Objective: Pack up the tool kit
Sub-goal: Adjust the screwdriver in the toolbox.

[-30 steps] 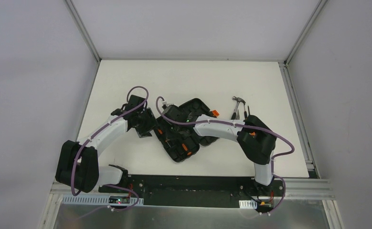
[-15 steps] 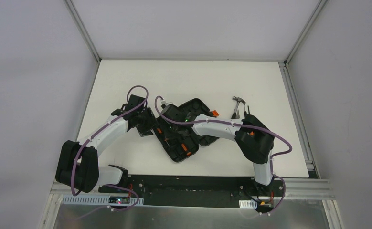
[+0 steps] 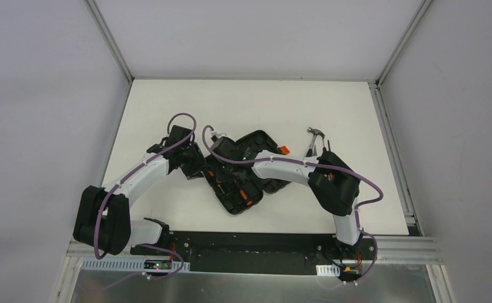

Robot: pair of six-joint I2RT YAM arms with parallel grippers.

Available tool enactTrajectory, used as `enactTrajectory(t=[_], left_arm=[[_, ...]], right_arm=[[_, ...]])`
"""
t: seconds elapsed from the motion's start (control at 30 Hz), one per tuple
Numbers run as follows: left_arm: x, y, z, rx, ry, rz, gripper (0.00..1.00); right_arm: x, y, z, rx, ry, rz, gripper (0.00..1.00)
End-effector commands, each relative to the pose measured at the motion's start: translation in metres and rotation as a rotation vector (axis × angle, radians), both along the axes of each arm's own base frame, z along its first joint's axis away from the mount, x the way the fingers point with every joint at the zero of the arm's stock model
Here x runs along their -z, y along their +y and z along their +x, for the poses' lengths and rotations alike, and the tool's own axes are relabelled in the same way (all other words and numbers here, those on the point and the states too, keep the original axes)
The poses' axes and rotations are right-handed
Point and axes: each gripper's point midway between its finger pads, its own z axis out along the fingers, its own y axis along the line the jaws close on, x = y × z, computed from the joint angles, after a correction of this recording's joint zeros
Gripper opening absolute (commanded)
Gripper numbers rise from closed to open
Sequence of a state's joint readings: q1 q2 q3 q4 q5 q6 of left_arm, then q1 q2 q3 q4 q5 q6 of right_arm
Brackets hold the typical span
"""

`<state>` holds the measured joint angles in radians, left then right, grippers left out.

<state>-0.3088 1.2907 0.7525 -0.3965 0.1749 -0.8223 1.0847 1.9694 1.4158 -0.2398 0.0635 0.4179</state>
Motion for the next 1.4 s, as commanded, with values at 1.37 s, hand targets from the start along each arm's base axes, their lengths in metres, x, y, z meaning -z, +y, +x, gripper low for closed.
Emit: enactTrajectory(t=[1.37], left_arm=[[0.020, 0.004, -0.017, 0.009, 0.030, 0.049, 0.12]], right_arm=[[-0.026, 0.009, 0.013, -0.032, -0.021, 0.012, 0.21]])
